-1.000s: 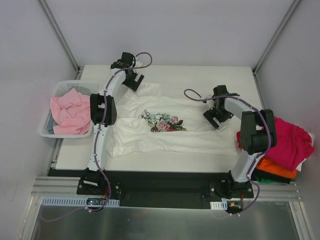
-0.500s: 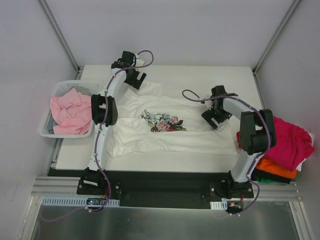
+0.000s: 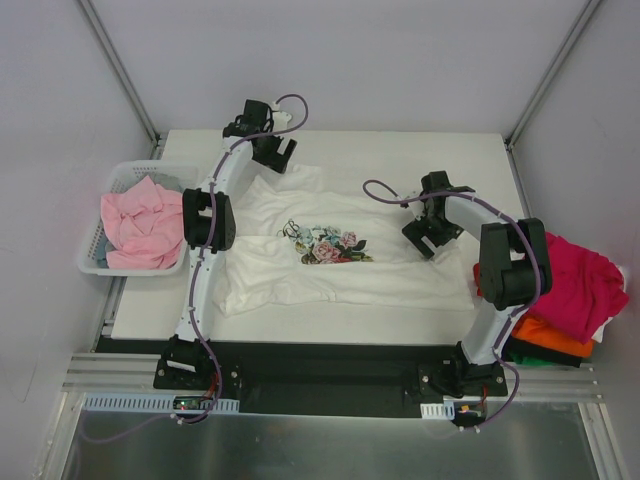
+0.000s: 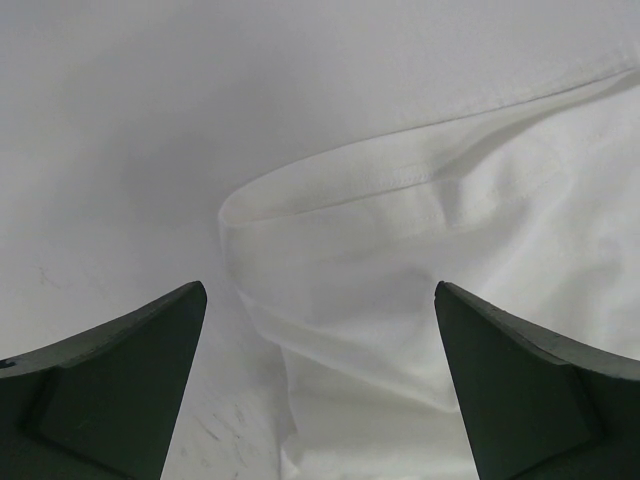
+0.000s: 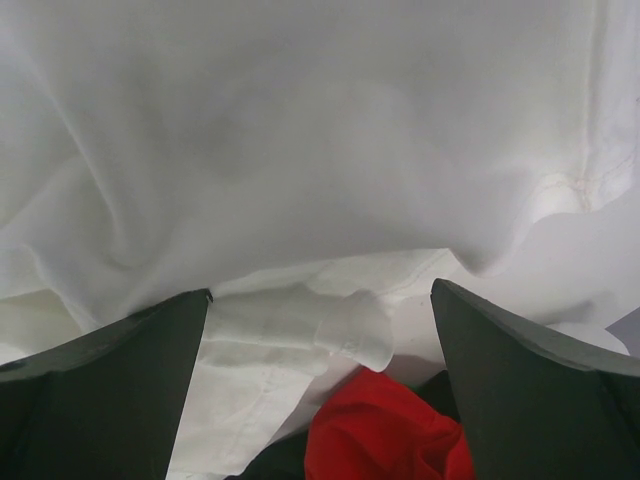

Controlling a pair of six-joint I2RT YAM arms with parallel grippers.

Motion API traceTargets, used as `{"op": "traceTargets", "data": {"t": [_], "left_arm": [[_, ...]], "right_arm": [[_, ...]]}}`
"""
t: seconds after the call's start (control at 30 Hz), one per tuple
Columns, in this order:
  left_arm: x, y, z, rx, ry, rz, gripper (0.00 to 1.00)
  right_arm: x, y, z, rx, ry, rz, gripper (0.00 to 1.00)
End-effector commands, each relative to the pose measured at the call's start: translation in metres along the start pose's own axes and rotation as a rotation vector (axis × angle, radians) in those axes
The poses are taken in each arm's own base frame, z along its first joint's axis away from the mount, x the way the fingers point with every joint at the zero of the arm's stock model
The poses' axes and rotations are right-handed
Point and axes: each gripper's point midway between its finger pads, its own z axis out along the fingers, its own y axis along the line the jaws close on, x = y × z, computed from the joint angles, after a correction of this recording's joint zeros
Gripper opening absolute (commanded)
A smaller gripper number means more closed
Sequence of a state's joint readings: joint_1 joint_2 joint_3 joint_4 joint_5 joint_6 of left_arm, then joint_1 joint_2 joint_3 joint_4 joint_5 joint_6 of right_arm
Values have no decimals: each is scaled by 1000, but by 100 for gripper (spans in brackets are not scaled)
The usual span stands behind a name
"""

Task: Fold and stack the t-shirts
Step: Fold the tshirt

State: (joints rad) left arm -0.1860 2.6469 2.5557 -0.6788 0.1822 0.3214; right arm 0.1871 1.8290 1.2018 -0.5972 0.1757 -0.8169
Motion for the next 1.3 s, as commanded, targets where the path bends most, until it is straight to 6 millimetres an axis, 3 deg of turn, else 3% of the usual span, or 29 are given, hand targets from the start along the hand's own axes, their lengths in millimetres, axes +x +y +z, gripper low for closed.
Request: {"op": "traceTargets", "data": {"t": [0.0, 0.13, 0.3, 0.63, 1.07, 1.13, 1.2, 1.27], "left_arm": [[-21, -3, -2, 32, -78, -34, 99], [-7, 4, 2, -2, -32, -25, 99], [27, 0, 11, 21, 74, 7, 93], [49, -4, 19, 42, 145, 78, 78], [29, 1, 12, 21, 89, 98, 35], [23, 3, 10, 7, 72, 108, 22], [17, 5, 5, -6, 56, 110, 3], [10, 8, 3, -23, 31, 112, 0]], "right_arm": [[-7, 1, -21, -1, -45, 11, 100], [-4, 3, -21, -3, -41, 10, 100], [-5, 5, -19, -11, -44, 14, 100], [-8, 10, -22, -20, -51, 8, 100], [-4, 13, -20, -18, -41, 1, 100], [-4, 14, -19, -19, -37, -3, 100], [-3, 14, -18, -20, -29, -7, 100], [-3, 14, -17, -20, -27, -7, 100]]}}
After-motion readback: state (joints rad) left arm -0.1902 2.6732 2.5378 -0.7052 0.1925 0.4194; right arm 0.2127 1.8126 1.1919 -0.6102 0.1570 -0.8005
